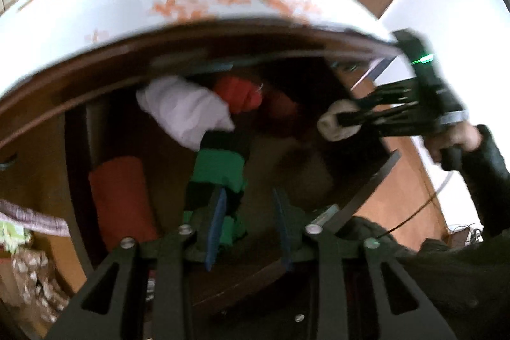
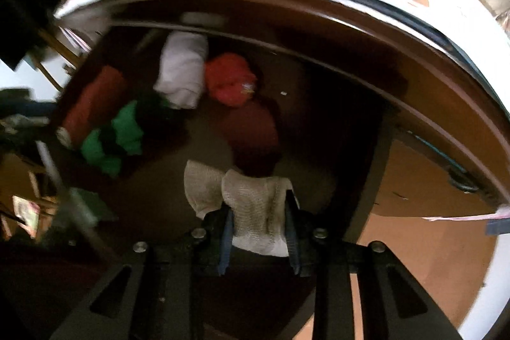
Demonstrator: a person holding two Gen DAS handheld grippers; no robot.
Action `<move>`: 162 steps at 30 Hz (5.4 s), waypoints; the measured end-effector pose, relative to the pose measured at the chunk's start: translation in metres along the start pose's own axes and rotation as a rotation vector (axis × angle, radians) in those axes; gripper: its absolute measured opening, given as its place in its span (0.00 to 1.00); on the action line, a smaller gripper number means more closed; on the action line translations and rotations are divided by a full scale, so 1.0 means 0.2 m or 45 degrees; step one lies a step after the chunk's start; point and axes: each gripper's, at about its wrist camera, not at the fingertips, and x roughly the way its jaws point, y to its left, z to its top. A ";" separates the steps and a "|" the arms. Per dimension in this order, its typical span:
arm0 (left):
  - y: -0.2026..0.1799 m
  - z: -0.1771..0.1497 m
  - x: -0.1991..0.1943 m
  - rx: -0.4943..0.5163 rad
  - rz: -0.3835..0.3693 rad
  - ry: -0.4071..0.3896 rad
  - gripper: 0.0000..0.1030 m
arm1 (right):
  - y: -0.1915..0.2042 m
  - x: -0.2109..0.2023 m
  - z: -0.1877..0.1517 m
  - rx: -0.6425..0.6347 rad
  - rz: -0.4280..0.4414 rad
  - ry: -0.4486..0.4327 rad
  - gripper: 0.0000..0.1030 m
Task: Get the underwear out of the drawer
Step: 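Grasp the green-black sock with the left tool while the right grasps beige sock, then lift the green-black sock and beige sock out of the drawer over the tray, then open both tools to drop the green-black sock and beige sock into the tray, then move both tools back down toward the open drawer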
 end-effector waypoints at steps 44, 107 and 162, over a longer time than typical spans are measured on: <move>-0.07 0.42 -0.38 0.199 -0.116 -0.365 0.18 | -0.03 -0.56 0.41 0.364 0.591 -0.684 0.30; 0.32 1.44 0.09 -0.131 0.652 -0.970 0.71 | -0.29 -0.27 1.35 0.408 -0.550 -1.184 0.75; 0.17 0.78 -0.34 -0.091 0.534 -0.962 1.00 | -0.05 -0.61 0.59 0.523 -0.207 -1.454 0.84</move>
